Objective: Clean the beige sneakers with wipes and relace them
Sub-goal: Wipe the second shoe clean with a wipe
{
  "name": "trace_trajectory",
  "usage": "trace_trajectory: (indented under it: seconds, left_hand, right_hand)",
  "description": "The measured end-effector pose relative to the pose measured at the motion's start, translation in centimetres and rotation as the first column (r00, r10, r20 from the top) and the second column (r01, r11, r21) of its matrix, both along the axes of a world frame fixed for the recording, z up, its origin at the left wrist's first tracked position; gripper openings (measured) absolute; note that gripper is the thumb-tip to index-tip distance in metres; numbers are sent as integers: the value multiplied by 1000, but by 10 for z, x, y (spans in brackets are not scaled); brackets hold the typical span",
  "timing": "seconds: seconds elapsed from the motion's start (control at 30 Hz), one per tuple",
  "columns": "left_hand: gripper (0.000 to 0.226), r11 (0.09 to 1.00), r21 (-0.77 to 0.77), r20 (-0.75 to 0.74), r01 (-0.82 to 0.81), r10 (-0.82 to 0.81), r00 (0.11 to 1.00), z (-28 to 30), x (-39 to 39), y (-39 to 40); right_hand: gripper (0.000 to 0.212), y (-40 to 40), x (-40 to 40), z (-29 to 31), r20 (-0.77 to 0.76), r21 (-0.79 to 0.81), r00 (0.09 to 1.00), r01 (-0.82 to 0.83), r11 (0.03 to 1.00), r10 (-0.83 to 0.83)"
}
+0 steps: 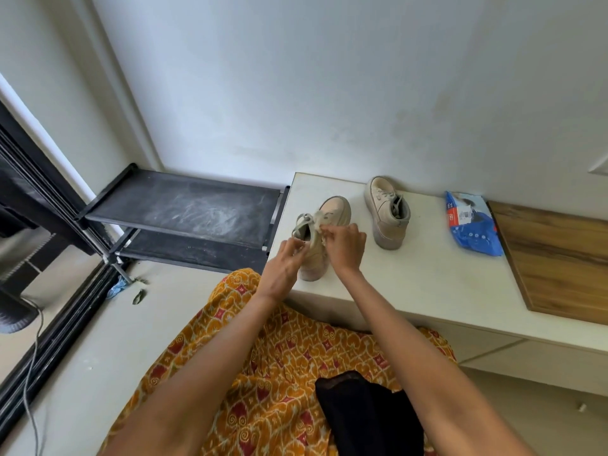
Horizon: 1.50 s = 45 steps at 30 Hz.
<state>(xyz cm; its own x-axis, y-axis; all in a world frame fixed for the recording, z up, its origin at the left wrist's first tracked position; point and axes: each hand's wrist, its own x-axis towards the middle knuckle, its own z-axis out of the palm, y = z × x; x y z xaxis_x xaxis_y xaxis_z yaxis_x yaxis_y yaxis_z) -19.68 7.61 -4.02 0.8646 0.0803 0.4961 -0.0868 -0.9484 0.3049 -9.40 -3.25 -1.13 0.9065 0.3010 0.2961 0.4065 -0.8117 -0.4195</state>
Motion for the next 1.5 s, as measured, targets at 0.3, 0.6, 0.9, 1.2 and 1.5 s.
trace_trajectory:
  seconds: [0.3, 0.6, 0.9, 1.2, 1.5]
  left_hand:
    - [40, 973, 200, -38, 114, -109, 993, -1, 12, -15]
    - [60, 869, 465, -113, 172, -134, 984, -7, -4, -13]
    - [77, 925, 354, -284, 137, -34, 958, -12, -9, -21]
    - [78, 926, 333, -186, 176, -119, 975, -21, -6, -17]
    - [64, 902, 396, -17, 169, -177, 984, -16, 1, -15]
  right_hand:
    - [21, -25, -5, -17, -76, 112, 996, -46, 993, 55]
    - [22, -5, 26, -16, -256, 200, 965, 110, 974, -56]
    - [20, -33, 9, -33, -265, 136, 962, 110, 985, -71]
    - [20, -29, -22, -41, -251, 415, 966, 48, 908, 64]
    - [18, -28, 6, -35, -353, 226, 936, 82, 971, 3]
